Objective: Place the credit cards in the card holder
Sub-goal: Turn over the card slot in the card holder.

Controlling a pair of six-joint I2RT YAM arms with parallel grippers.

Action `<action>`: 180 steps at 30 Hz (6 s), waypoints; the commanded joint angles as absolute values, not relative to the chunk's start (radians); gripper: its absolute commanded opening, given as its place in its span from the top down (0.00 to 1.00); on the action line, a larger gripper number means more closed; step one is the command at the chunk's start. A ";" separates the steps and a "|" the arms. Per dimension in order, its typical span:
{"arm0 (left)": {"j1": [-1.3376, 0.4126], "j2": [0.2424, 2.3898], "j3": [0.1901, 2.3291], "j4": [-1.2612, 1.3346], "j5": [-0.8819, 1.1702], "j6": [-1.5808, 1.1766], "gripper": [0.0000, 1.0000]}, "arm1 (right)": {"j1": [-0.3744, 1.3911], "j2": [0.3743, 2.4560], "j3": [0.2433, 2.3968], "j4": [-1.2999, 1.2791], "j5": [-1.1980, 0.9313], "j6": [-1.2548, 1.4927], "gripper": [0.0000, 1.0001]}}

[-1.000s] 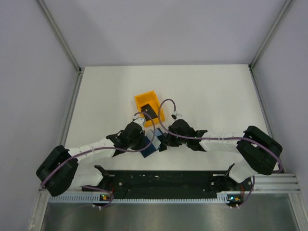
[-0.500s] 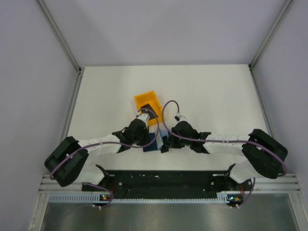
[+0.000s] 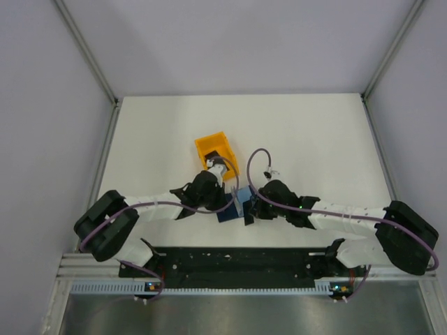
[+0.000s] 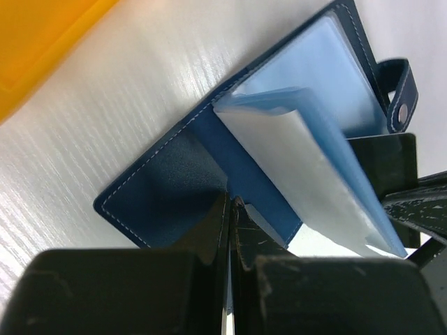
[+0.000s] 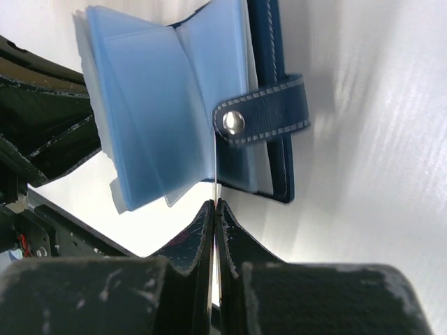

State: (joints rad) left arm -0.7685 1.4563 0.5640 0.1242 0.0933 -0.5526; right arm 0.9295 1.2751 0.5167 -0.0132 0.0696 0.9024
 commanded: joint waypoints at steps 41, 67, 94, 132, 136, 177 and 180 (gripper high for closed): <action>-0.781 1.401 0.577 0.078 0.060 -0.511 1.00 | 0.940 1.427 0.738 -0.166 0.196 0.770 1.00; -0.781 1.298 0.710 0.064 0.040 -0.474 1.00 | 0.942 1.485 0.727 -0.155 0.199 0.795 1.00; -0.781 1.536 0.848 0.152 0.101 -0.495 1.00 | 0.940 1.485 0.707 -0.137 0.199 0.801 1.00; -0.781 1.387 0.693 0.123 0.087 -0.494 1.00 | 0.940 1.502 0.710 -0.133 0.201 0.807 1.00; -0.781 1.361 0.675 0.121 0.081 -0.500 1.00 | 0.942 1.502 0.710 -0.135 0.199 0.807 1.00; -0.781 1.285 0.623 0.092 0.066 -0.512 1.00 | 0.940 1.508 0.713 -0.135 0.198 0.802 1.00; -0.781 1.285 0.627 0.101 0.069 -0.515 1.00 | 0.940 1.511 0.713 -0.135 0.196 0.802 1.00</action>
